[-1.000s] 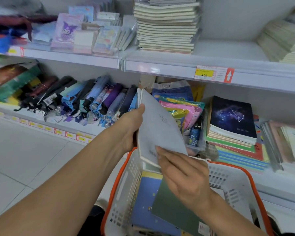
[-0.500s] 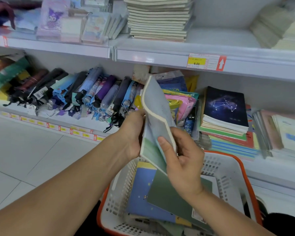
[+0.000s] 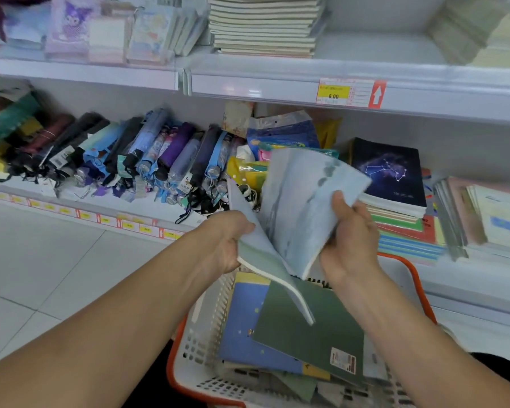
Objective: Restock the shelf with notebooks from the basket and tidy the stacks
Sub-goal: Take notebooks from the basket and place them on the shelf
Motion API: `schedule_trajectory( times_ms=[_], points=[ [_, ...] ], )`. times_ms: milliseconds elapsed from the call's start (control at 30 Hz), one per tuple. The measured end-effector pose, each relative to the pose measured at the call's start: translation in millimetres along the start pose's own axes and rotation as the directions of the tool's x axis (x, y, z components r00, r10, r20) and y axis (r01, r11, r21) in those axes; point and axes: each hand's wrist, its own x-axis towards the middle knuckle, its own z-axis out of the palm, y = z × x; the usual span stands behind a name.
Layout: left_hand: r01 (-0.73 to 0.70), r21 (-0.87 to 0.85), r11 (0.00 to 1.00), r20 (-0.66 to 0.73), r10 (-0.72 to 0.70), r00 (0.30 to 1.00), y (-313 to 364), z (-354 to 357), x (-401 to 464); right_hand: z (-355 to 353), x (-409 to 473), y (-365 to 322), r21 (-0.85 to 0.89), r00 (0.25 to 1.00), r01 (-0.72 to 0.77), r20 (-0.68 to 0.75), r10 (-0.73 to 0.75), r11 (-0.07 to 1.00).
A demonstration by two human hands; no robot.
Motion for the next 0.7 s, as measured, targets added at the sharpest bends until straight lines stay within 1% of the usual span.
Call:
schedule_trajectory(
  times_ms=[33,100,167,233,300,367,467,533,600,633,667,700],
  points=[
    [-0.002,-0.043,0.999,-0.013,0.002,1.0,4,-1,-2,0,7,-9,0.053,0.996,-0.065,-0.061,0.068,0.996],
    [-0.009,-0.111,0.994,-0.025,0.007,1.0,9,-2,-3,-1,18,-20,0.17,0.982,-0.125,-0.121,0.146,0.978],
    [-0.03,-0.165,0.986,-0.04,0.024,0.999,12,-1,0,-1,20,-21,0.225,0.972,-0.175,-0.118,0.205,0.959],
    [-0.052,-0.228,0.972,-0.04,0.044,0.998,14,2,4,-1,14,-14,0.183,0.968,-0.229,-0.06,0.243,0.956],
    [-0.075,-0.283,0.956,-0.034,0.068,0.997,15,4,10,0,0,-3,0.095,0.973,-0.232,0.005,0.232,0.968],
    [-0.076,-0.294,0.953,-0.049,0.065,0.997,15,3,9,2,-12,6,0.017,0.979,-0.2,0.043,0.199,0.98],
    [-0.099,-0.205,0.974,-0.067,0.087,0.994,12,-1,0,4,-18,8,-0.073,0.988,-0.148,0.039,0.152,0.986],
    [-0.107,-0.153,0.982,-0.093,0.093,0.991,13,-12,-2,5,-16,3,-0.21,0.987,-0.138,0.047,0.151,0.968],
    [-0.114,-0.096,0.989,-0.087,0.106,0.991,21,-27,-7,2,-7,-1,-0.392,0.976,-0.159,0.074,0.203,0.906],
    [-0.124,-0.058,0.991,-0.07,0.12,0.99,27,-37,-11,0,0,-2,-0.492,0.962,-0.173,0.101,0.254,0.853],
    [-0.144,-0.01,0.99,-0.056,0.143,0.988,34,-47,-16,-2,5,-5,-0.592,0.934,-0.195,0.132,0.332,0.782],
    [-0.173,0.05,0.984,-0.044,0.175,0.984,40,-58,-22,-2,7,-8,-0.669,0.885,-0.226,0.164,0.436,0.709]
  ],
)
